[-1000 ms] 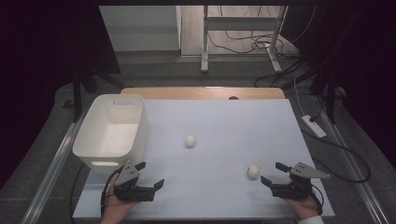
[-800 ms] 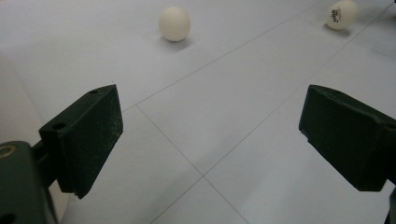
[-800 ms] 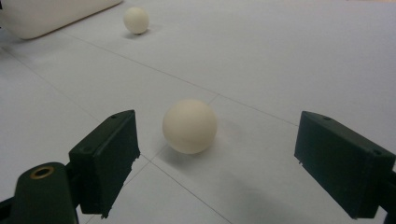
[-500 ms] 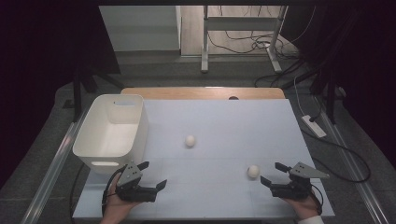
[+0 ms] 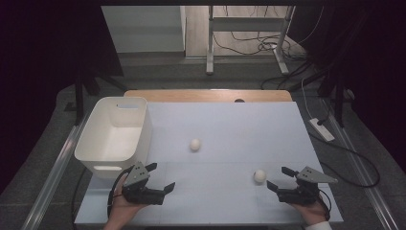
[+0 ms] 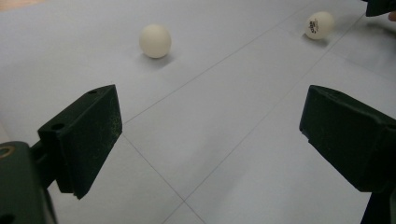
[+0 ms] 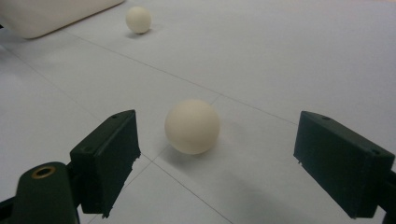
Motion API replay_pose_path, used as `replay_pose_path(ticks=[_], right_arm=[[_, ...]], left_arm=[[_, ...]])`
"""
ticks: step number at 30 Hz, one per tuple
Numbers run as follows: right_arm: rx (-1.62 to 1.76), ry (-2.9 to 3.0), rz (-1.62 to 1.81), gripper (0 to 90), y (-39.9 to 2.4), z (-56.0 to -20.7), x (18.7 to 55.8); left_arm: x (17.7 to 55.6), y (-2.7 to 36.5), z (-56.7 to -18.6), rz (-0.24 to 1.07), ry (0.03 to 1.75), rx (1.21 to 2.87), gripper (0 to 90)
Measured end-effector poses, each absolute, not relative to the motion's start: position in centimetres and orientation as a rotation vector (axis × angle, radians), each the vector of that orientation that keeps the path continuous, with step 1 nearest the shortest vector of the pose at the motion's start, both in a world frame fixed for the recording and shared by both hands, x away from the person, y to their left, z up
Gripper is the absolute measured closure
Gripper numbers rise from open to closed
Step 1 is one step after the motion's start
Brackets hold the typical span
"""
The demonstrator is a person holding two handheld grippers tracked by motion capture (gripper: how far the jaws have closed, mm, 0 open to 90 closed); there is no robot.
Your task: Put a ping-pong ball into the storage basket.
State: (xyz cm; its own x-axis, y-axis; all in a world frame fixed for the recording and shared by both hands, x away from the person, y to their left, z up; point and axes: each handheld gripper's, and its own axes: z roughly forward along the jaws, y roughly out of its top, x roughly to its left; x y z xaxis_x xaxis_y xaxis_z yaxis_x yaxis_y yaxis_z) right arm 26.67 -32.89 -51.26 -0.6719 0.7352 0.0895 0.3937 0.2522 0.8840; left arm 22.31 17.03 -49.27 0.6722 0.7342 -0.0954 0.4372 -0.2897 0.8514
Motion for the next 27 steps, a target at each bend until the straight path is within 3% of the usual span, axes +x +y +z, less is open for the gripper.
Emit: replay_pose_path(ticks=[27], right_arm=[[1.035,2.193,1.387,14.4,-32.8,-51.3,26.7]], left_arm=[[24.2,14.9,-48.2,0.373,0.923,1.959,6.9]])
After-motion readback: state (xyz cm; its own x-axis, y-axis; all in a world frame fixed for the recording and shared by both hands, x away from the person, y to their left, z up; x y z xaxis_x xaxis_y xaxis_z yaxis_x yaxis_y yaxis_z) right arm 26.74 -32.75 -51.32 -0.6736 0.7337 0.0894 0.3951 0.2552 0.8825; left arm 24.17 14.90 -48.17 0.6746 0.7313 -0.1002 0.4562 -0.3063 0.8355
